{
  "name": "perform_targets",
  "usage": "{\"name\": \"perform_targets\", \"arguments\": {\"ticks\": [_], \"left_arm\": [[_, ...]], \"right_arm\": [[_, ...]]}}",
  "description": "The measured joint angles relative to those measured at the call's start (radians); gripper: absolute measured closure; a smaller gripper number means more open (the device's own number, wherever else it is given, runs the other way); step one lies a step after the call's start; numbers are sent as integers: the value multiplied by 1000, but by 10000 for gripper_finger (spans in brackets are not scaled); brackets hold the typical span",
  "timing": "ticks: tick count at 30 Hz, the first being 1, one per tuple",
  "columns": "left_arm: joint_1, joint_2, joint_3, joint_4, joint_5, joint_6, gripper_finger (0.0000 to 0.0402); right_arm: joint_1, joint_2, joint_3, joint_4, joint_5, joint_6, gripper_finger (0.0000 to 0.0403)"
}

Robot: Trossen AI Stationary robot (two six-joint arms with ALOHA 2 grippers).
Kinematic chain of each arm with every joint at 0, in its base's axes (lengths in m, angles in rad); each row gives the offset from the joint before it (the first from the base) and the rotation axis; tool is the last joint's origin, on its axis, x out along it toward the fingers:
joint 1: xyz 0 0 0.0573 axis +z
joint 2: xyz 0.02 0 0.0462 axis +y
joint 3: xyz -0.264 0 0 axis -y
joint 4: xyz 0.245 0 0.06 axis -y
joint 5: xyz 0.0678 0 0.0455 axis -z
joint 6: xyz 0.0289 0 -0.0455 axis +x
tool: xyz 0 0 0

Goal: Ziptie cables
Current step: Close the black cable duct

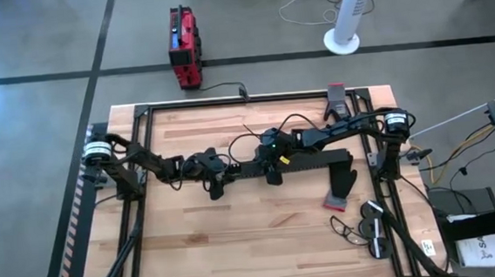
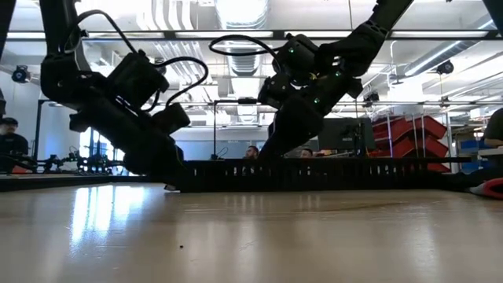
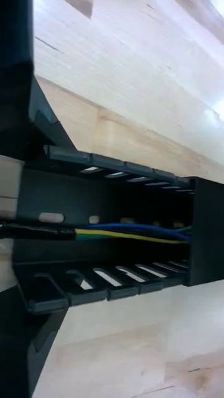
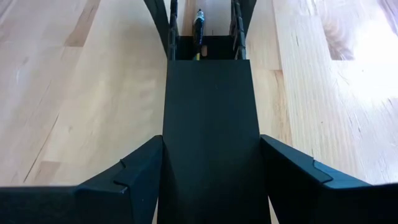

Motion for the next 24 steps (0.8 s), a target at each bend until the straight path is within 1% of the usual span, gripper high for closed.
{"name": "perform_targets", "arguments": {"ticks": [6,11,16,20,24], "left_arm": [[-2,80,1,18,-1,12,169],[-2,125,0,41,-1,9,177],[-2,134,-4,80,0,16,169],[-2,136,-6,91,-1,19,180],[-3,136,-7,91,-4,16,186]], "right_arm": [[-2,-2,-1,-11,-1,-19,187],[-10,2,-2,-3,-43,-21,186],[-7,26,-5,41,-49,-18,187],[-5,33,-1,64,-82,-21,187],[1,28,4,55,-112,-73,182]]}}
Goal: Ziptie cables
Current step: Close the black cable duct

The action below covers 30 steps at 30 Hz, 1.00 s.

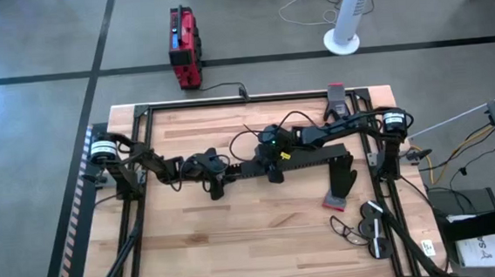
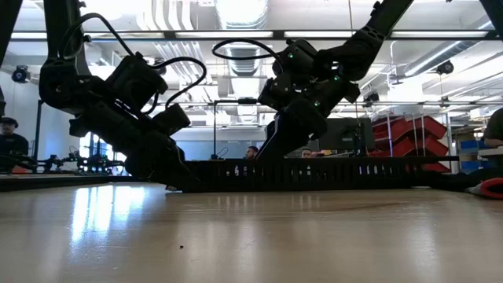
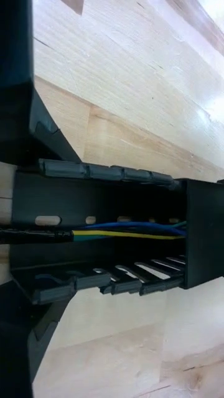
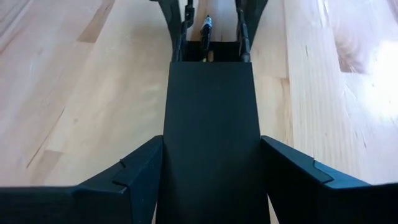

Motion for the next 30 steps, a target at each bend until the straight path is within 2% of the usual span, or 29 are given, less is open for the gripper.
{"name": "perform_targets", "arguments": {"ticks": [7,26,30], "left_arm": [[-2,2,-10,14,-21,-13,186],[-2,5,-12,33,-22,-19,187],[-2,5,-12,36,-22,-23,190]], "right_arm": [[3,-14,11,-96,-12,-82,187],[5,-16,9,-138,-44,-114,186],[11,-17,10,-161,32,-122,185]]}}
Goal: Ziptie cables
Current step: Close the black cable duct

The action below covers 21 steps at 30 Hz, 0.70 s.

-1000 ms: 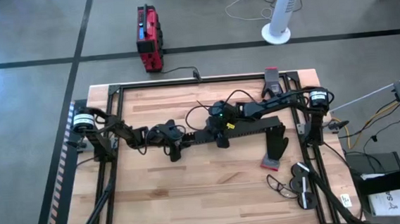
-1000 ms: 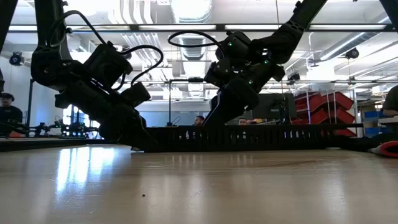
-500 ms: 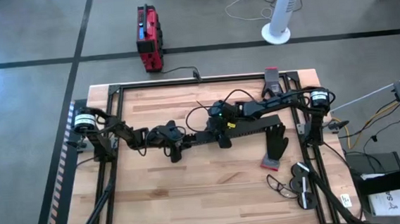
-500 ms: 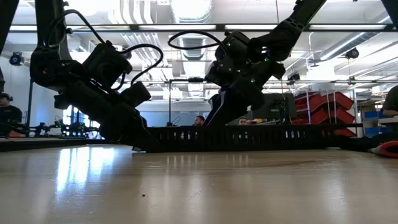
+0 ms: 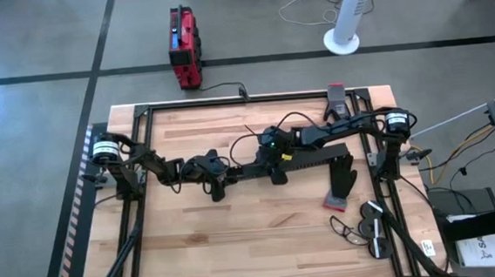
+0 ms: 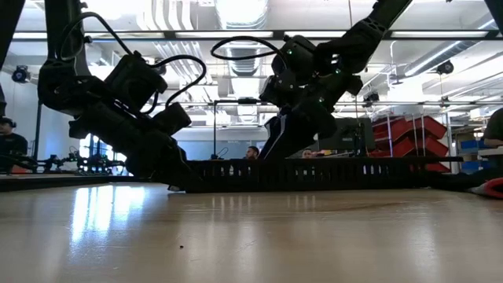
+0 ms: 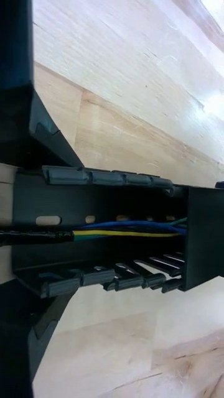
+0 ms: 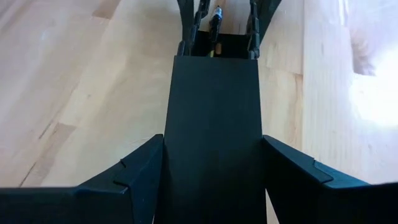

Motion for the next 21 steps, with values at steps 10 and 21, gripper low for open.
{"name": "perform_targets", "arguments": {"ticks": [10,21], "left_arm": [[-3,0,29,-6,7,6,190],[-5,0,29,42,20,3,189]], "right_arm": [[6,2,-12,104,35,136,176],[6,15,-10,30,10,100,129]]}}
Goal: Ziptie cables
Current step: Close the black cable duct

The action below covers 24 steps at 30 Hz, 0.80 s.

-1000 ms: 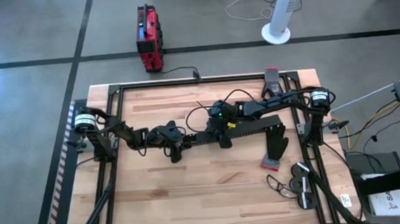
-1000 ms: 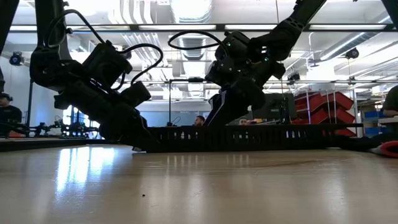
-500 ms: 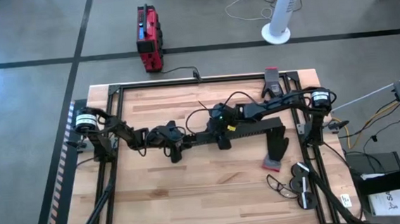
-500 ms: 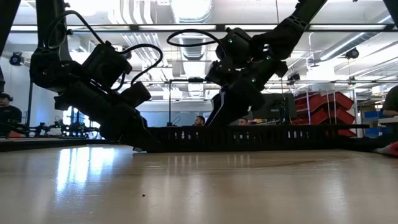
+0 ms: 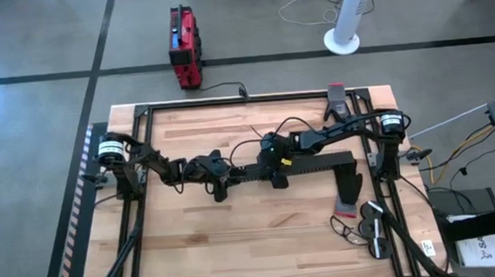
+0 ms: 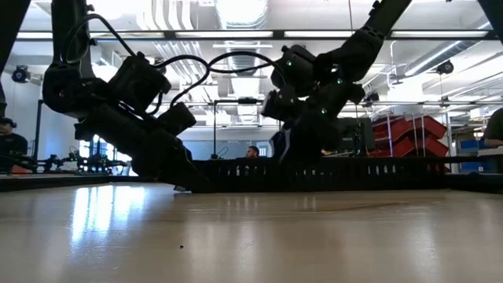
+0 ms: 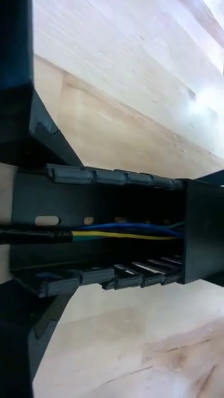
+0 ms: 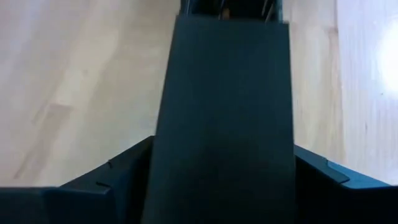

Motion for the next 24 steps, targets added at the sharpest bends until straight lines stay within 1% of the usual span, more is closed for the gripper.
{"name": "perform_targets", "arguments": {"ticks": [5,11,16,18,20,24], "left_arm": [[1,-1,-1,16,0,-11,188],[1,-2,-1,13,0,-30,187],[1,-2,0,12,0,-38,190],[1,-2,1,12,1,-40,190],[1,-2,2,11,2,-41,188],[1,-2,2,8,2,-41,184]], "right_arm": [[0,-6,0,46,17,8,117],[-2,-26,2,58,24,7,131],[-3,-90,2,57,32,-12,140],[-4,-121,-1,60,60,-30,141],[-5,-137,-4,60,89,-36,140],[-6,-125,-10,66,100,-39,126]]}}
